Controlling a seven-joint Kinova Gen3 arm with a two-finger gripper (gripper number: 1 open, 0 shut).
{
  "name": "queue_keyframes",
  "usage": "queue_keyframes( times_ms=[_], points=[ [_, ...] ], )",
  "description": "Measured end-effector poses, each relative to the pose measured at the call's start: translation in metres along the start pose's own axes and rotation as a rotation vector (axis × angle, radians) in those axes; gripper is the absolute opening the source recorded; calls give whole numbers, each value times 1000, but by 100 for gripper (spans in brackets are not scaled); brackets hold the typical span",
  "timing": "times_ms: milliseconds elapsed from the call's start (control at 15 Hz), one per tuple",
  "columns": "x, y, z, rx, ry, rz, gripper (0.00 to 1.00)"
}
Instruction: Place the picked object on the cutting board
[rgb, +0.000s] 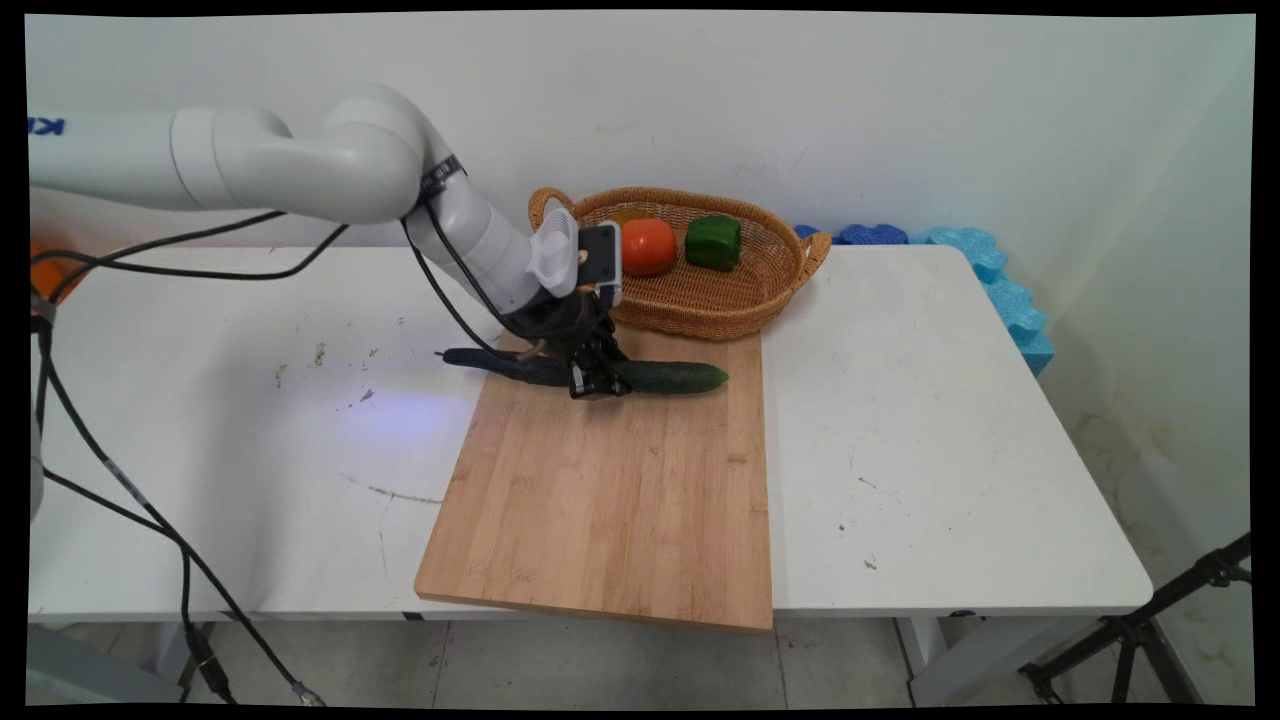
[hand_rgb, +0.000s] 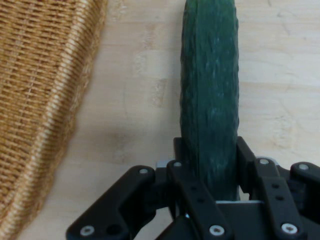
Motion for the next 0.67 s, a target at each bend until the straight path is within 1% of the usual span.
queue_keyframes(
  times_ms=[267,333,667],
  points=[
    [-2,2,12,5,2,6,0],
    [-2,2,14,7,2,8,100],
    [-5,6,18,13,7,17,100]
  ],
)
